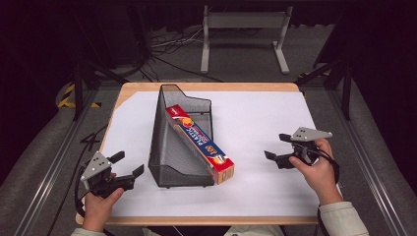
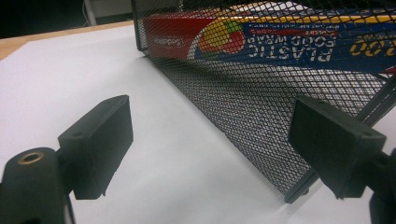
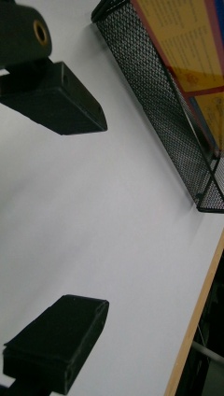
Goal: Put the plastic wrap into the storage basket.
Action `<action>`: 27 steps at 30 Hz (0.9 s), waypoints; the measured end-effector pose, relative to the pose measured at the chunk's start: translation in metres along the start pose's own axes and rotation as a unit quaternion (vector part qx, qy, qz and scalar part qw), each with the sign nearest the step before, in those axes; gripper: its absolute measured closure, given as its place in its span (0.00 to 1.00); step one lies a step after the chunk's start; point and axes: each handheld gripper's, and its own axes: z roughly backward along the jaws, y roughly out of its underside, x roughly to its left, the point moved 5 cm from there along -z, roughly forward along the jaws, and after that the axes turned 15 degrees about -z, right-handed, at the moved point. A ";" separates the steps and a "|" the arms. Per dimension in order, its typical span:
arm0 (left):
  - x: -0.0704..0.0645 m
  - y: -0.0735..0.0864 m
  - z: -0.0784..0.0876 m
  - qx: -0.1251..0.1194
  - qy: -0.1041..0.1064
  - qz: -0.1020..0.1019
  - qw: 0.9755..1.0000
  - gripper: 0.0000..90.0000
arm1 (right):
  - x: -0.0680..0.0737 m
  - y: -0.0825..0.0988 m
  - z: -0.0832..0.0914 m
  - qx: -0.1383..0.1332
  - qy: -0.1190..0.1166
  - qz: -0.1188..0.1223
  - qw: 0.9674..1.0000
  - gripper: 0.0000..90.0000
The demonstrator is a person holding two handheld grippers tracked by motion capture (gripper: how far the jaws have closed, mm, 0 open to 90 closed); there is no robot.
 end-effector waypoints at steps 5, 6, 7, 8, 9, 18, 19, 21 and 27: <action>0.000 0.001 0.000 0.000 0.002 0.000 1.000 0.16 | -0.006 0.013 -0.003 0.002 0.003 0.003 1.000 0.14; -0.001 0.001 -0.001 0.001 0.003 -0.001 1.000 0.16 | -0.007 0.015 -0.004 0.001 0.002 0.003 1.000 0.14; -0.001 0.001 -0.001 0.000 0.004 -0.003 1.000 0.16 | -0.009 0.017 -0.004 0.001 0.002 0.001 1.000 0.14; -0.001 0.001 -0.001 0.000 0.005 -0.005 1.000 0.16 | -0.011 0.021 -0.005 0.002 0.000 -0.004 1.000 0.14; -0.002 0.002 -0.002 -0.001 0.006 -0.006 1.000 0.16 | -0.013 0.025 -0.005 0.005 0.001 -0.005 1.000 0.14; -0.001 0.005 -0.005 0.004 0.017 -0.009 1.000 0.16 | -0.026 0.046 -0.007 0.024 0.008 -0.008 1.000 0.14; -0.002 0.005 -0.005 0.005 0.017 -0.007 1.000 0.16 | -0.027 0.047 -0.007 0.025 0.009 -0.008 1.000 0.14; -0.002 0.005 -0.005 0.005 0.018 -0.007 1.000 0.16 | -0.027 0.047 -0.007 0.025 0.009 -0.010 1.000 0.14; -0.002 0.006 -0.006 0.009 0.017 -0.006 1.000 0.16 | -0.026 0.046 -0.005 0.017 0.005 -0.015 1.000 0.15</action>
